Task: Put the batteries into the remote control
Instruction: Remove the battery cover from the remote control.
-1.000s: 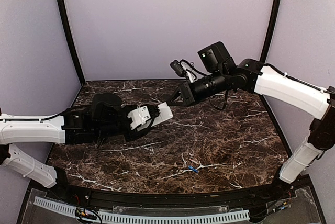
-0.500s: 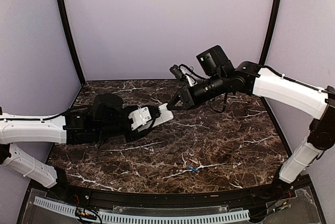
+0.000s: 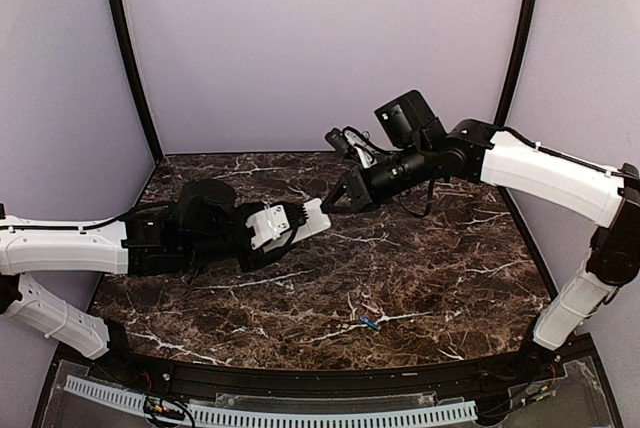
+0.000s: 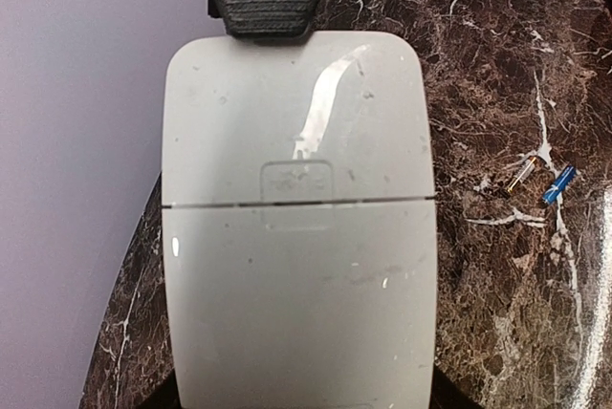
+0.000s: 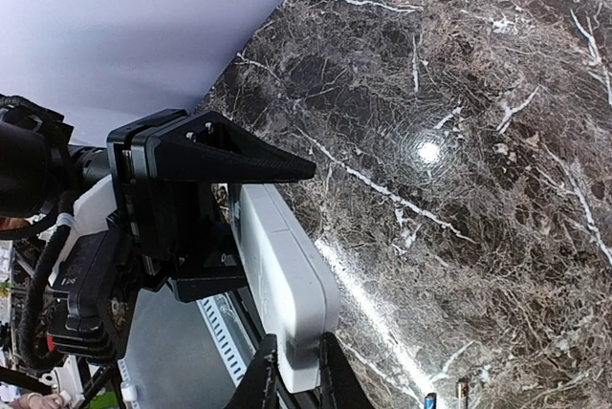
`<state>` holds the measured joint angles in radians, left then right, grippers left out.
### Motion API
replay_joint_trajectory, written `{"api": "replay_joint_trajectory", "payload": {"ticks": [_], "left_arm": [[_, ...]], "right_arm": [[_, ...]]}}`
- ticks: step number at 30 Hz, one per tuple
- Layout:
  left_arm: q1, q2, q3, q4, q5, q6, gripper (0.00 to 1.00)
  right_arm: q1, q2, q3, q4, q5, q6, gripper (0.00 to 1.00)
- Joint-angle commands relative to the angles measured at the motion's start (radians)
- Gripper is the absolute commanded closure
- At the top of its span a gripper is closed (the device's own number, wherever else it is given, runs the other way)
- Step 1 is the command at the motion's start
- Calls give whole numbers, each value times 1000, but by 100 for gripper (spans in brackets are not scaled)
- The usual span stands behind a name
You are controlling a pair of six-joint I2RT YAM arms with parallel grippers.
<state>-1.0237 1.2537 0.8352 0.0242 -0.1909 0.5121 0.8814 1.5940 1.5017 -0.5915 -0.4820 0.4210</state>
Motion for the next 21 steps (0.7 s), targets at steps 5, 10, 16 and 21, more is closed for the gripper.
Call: {"api": "replay_joint_trajectory", "payload": {"ticks": [5,10,16,21], "left_arm": [[10,7,22,-7,3,-8,100],[10,12,23,-10,2,-8,100],[11,20,25,-15,2,-8,100],[12,25,25,-18,3,-8,100]], "right_arm": [[-4,6,-17,59,-101,10,89],[-4,9,-28,80,-130,14,89],[-4,7,-45,124,-181,20,88],[-4,4,-49,131,-176,15,84]]}}
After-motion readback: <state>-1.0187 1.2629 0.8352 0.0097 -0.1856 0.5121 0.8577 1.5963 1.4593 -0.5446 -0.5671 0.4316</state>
